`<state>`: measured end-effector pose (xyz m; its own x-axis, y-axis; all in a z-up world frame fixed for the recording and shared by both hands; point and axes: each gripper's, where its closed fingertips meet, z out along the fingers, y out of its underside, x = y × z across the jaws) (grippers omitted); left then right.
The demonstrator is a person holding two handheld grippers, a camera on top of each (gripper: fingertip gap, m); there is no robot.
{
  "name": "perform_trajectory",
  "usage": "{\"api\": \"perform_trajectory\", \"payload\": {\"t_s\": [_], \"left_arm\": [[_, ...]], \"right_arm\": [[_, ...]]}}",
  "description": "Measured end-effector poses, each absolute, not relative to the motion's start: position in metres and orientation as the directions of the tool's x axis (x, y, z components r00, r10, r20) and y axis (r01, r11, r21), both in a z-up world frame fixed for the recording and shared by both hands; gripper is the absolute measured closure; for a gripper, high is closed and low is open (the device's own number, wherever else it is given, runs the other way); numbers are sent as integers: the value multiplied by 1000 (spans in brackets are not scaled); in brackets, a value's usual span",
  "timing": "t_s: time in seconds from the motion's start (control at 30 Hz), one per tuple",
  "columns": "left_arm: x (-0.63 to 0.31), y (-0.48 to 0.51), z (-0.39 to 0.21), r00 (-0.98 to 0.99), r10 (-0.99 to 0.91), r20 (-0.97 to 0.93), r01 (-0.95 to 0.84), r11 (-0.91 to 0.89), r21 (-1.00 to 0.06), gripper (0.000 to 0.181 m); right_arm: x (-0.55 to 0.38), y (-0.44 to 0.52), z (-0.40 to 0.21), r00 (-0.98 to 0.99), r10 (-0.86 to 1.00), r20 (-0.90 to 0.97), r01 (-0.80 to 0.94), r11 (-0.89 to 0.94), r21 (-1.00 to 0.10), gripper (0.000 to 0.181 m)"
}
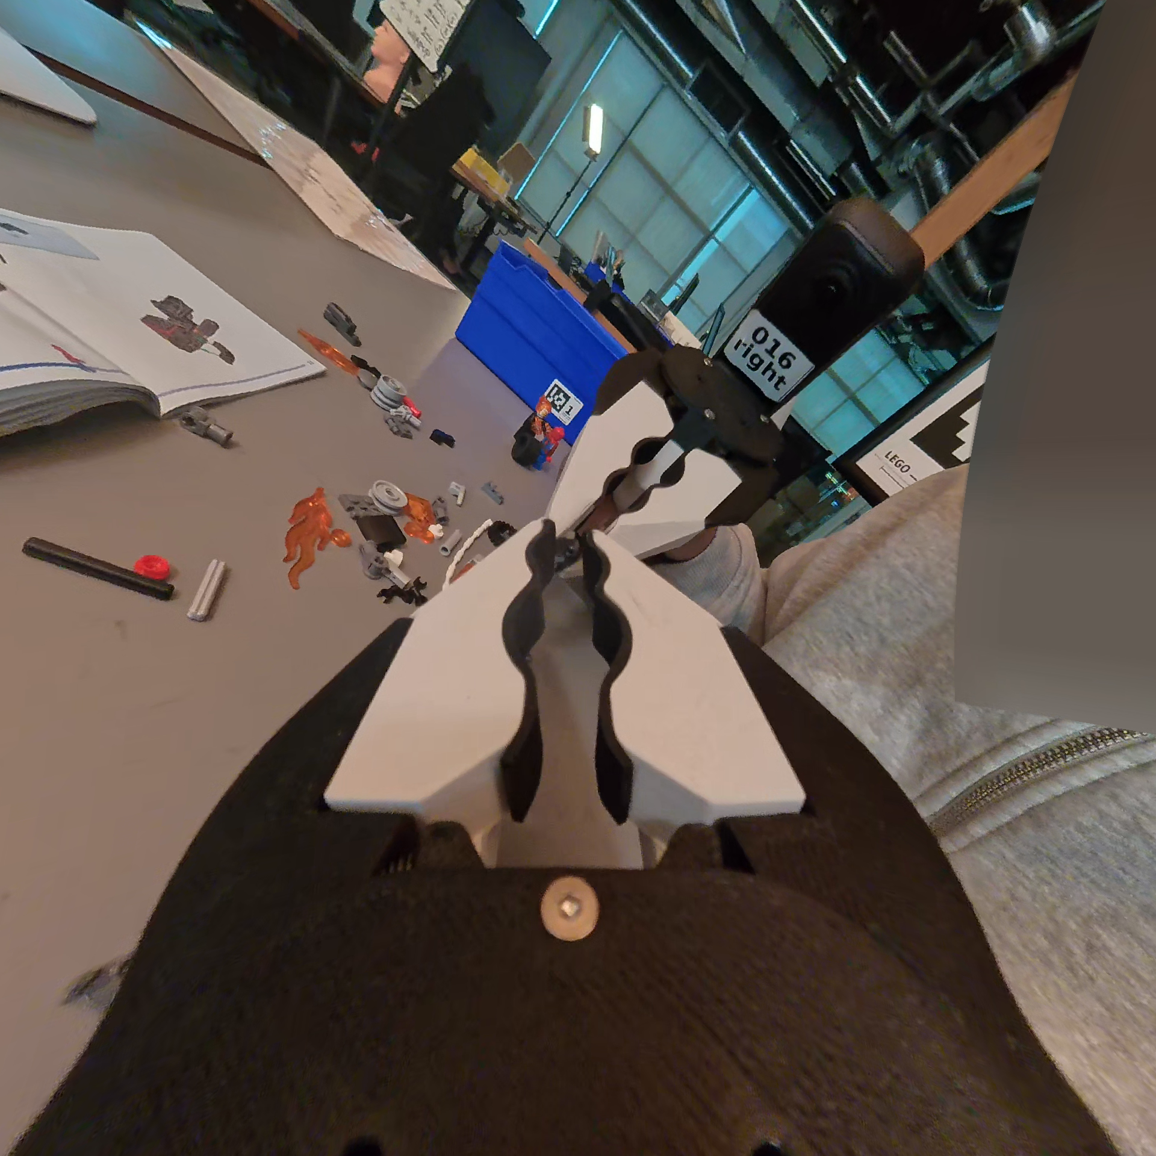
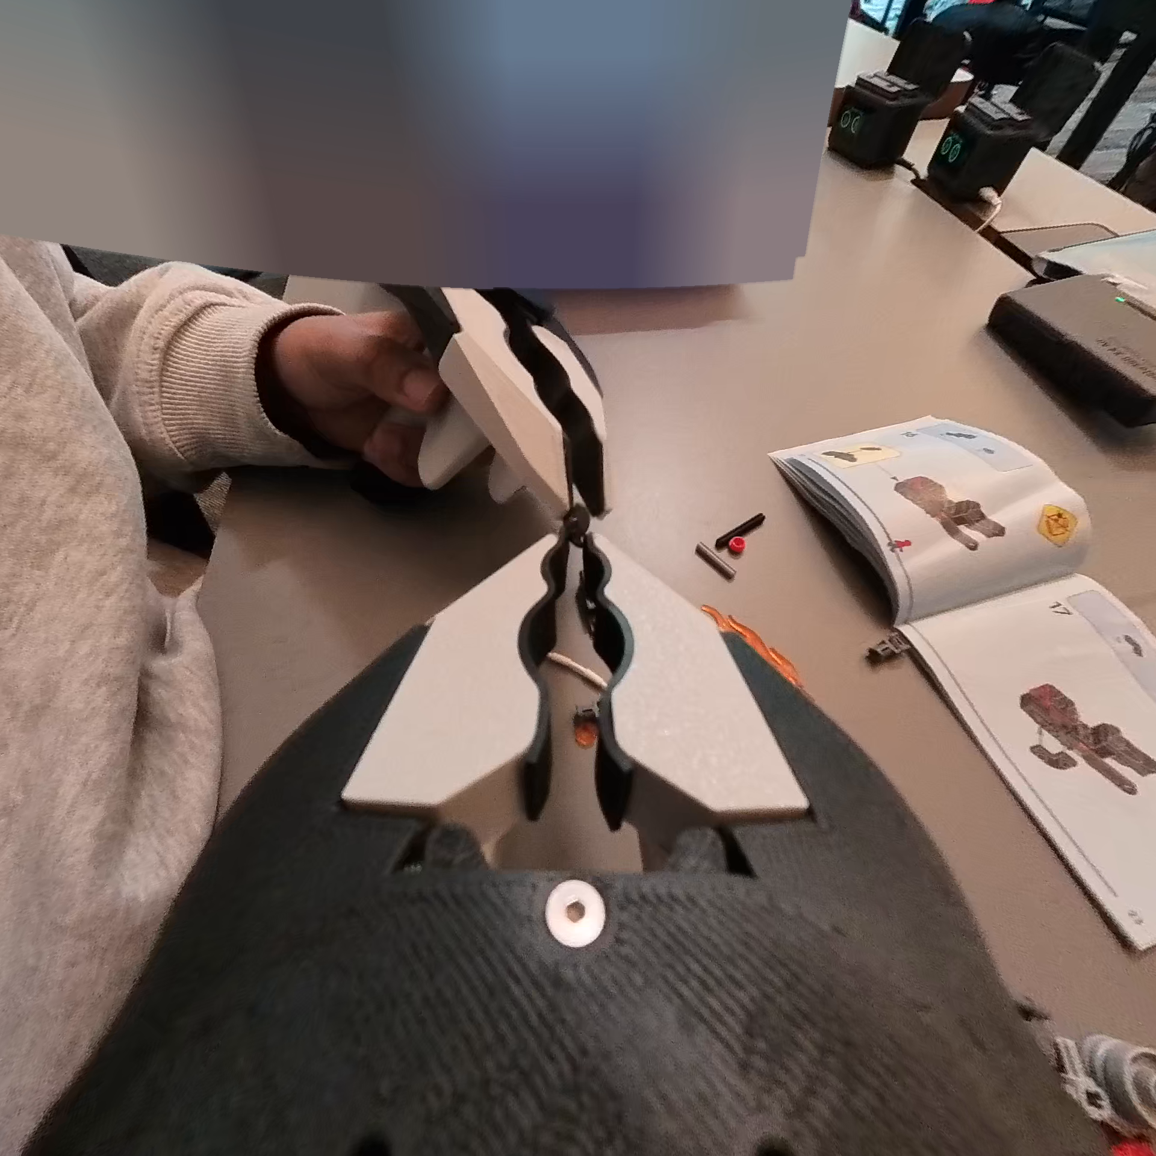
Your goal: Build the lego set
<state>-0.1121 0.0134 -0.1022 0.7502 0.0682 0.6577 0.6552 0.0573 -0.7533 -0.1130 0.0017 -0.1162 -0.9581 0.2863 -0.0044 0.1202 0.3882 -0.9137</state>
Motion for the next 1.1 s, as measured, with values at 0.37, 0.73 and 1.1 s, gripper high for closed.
{"api": "perform_trajectory", "payload": {"t_s": [0.37,0.73,1.1], "left_arm": [[-110,14,-103,720,36,693,692,46,-721,176],[-115,10,-103,669,14,744,741,78,-667,175],[-113,12,-101,634,-26,773,772,81,-630,176]], "right_arm": [[-113,1,-114,-959,283,6,106,378,-920,178],[-119,2,-101,-850,313,424,-250,469,-847,169],[-118,-2,-103,-785,287,549,-351,524,-776,174]]}}
